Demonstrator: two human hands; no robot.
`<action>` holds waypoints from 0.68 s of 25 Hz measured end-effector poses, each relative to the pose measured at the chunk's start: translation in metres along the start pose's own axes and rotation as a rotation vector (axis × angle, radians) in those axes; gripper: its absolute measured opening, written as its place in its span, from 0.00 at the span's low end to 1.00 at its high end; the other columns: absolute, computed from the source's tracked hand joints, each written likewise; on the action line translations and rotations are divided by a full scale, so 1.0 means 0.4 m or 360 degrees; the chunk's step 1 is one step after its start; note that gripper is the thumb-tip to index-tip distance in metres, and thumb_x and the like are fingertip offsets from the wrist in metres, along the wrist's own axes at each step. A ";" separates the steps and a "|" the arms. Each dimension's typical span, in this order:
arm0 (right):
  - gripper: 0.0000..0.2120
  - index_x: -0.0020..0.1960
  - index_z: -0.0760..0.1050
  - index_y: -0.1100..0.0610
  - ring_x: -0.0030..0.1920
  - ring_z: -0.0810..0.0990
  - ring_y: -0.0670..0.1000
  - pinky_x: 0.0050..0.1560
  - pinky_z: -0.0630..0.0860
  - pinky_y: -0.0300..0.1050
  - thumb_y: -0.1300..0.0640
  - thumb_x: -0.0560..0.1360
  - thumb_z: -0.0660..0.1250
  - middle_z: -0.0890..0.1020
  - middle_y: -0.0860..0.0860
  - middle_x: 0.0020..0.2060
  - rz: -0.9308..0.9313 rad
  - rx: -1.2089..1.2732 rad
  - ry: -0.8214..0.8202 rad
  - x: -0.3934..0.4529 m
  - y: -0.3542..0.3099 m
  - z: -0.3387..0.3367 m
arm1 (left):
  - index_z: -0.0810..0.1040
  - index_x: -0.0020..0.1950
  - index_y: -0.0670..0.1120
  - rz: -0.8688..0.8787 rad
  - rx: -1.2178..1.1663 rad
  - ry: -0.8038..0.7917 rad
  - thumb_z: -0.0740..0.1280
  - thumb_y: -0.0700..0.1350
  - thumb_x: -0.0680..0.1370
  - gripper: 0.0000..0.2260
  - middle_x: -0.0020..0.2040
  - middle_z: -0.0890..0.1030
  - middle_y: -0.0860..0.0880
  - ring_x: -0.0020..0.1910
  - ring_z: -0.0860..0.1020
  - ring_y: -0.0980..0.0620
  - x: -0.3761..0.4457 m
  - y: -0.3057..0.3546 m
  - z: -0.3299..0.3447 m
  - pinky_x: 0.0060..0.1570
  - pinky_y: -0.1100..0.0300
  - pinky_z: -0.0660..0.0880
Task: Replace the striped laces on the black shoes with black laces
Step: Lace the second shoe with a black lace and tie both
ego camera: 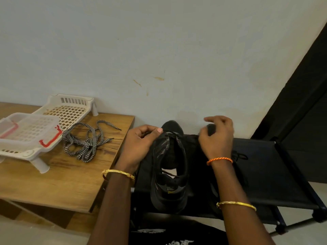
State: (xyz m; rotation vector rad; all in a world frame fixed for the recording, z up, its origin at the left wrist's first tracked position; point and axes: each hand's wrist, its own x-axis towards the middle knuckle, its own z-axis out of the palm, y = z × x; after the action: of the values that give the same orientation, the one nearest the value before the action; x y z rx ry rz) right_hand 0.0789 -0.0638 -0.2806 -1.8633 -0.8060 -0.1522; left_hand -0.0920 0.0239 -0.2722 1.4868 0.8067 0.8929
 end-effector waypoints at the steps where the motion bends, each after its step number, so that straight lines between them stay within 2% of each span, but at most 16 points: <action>1: 0.13 0.54 0.79 0.57 0.53 0.78 0.55 0.56 0.72 0.42 0.63 0.70 0.67 0.76 0.53 0.56 -0.0259 0.0072 -0.0245 -0.018 -0.025 0.012 | 0.82 0.46 0.41 0.0013 -0.0003 -0.0029 0.69 0.42 0.76 0.05 0.32 0.83 0.54 0.30 0.78 0.63 -0.001 -0.001 0.013 0.31 0.72 0.72; 3: 0.14 0.57 0.79 0.57 0.52 0.79 0.51 0.56 0.73 0.42 0.62 0.71 0.67 0.80 0.52 0.52 -0.0603 0.0163 -0.0675 -0.054 -0.063 0.032 | 0.83 0.46 0.42 0.0040 -0.0015 -0.0075 0.69 0.41 0.75 0.04 0.40 0.85 0.47 0.40 0.82 0.56 0.000 -0.004 0.034 0.39 0.68 0.76; 4: 0.13 0.56 0.80 0.58 0.49 0.80 0.52 0.53 0.75 0.43 0.63 0.72 0.67 0.82 0.53 0.48 -0.0689 0.0170 -0.0736 -0.060 -0.067 0.038 | 0.83 0.46 0.42 0.0050 -0.0026 -0.0083 0.69 0.41 0.75 0.04 0.42 0.85 0.46 0.43 0.83 0.54 0.000 -0.004 0.038 0.42 0.67 0.76; 6: 0.10 0.54 0.81 0.62 0.43 0.81 0.54 0.48 0.78 0.48 0.66 0.74 0.67 0.82 0.56 0.42 -0.0689 0.0210 -0.0610 -0.053 -0.053 0.038 | 0.83 0.47 0.42 0.0008 -0.0061 -0.0086 0.69 0.42 0.75 0.05 0.41 0.85 0.47 0.43 0.83 0.53 0.002 -0.005 0.035 0.41 0.67 0.77; 8: 0.08 0.52 0.82 0.63 0.40 0.81 0.54 0.47 0.78 0.49 0.66 0.74 0.67 0.83 0.57 0.40 -0.0513 0.0256 -0.0391 -0.038 -0.025 0.030 | 0.83 0.47 0.41 -0.0033 -0.0070 -0.0086 0.69 0.42 0.75 0.06 0.33 0.83 0.52 0.33 0.81 0.59 0.000 -0.005 0.023 0.32 0.71 0.74; 9: 0.08 0.52 0.82 0.64 0.41 0.81 0.55 0.48 0.78 0.48 0.65 0.75 0.67 0.83 0.57 0.40 -0.0372 0.0246 -0.0285 -0.031 -0.011 0.026 | 0.82 0.48 0.40 -0.0032 -0.0057 -0.0087 0.69 0.42 0.76 0.06 0.28 0.81 0.55 0.27 0.78 0.63 -0.001 -0.007 0.017 0.28 0.74 0.70; 11: 0.09 0.52 0.81 0.64 0.43 0.81 0.52 0.51 0.74 0.37 0.63 0.76 0.66 0.83 0.58 0.42 -0.0056 0.0143 -0.0088 -0.019 0.016 0.023 | 0.82 0.48 0.39 -0.0032 -0.0005 -0.0065 0.68 0.41 0.76 0.06 0.24 0.77 0.58 0.22 0.73 0.65 0.000 -0.015 0.006 0.24 0.76 0.66; 12: 0.09 0.53 0.81 0.65 0.44 0.80 0.50 0.50 0.70 0.31 0.63 0.76 0.65 0.84 0.58 0.43 0.0072 0.0092 0.0006 -0.015 0.028 0.023 | 0.82 0.47 0.40 -0.0027 0.0046 -0.0041 0.68 0.41 0.76 0.05 0.25 0.77 0.58 0.22 0.72 0.65 0.003 -0.020 0.000 0.24 0.76 0.66; 13: 0.10 0.53 0.81 0.65 0.45 0.80 0.51 0.49 0.69 0.30 0.63 0.76 0.64 0.84 0.59 0.44 0.0171 0.0069 0.0080 -0.013 0.039 0.021 | 0.83 0.47 0.42 -0.0021 0.0123 -0.0011 0.69 0.42 0.76 0.05 0.27 0.77 0.57 0.23 0.72 0.64 0.006 -0.026 -0.007 0.25 0.75 0.66; 15: 0.11 0.54 0.80 0.66 0.49 0.81 0.57 0.51 0.72 0.37 0.64 0.77 0.63 0.83 0.61 0.46 0.0328 0.0035 0.0171 -0.006 0.051 0.017 | 0.83 0.47 0.45 -0.0018 0.0299 0.0044 0.67 0.42 0.77 0.05 0.33 0.79 0.52 0.27 0.74 0.62 0.013 -0.038 -0.019 0.27 0.72 0.69; 17: 0.16 0.61 0.76 0.64 0.58 0.76 0.59 0.60 0.71 0.45 0.66 0.75 0.62 0.79 0.60 0.55 0.0354 -0.0087 0.0126 -0.005 0.044 0.014 | 0.81 0.51 0.46 -0.0037 0.0341 0.0045 0.63 0.40 0.79 0.07 0.39 0.82 0.50 0.33 0.78 0.59 0.017 -0.047 -0.022 0.30 0.71 0.72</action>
State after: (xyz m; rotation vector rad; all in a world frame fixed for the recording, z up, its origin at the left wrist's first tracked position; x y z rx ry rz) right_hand 0.0862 -0.0639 -0.2976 -1.9717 -0.5405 -0.1074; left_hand -0.0963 0.0359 -0.2900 1.6499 0.9620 0.8317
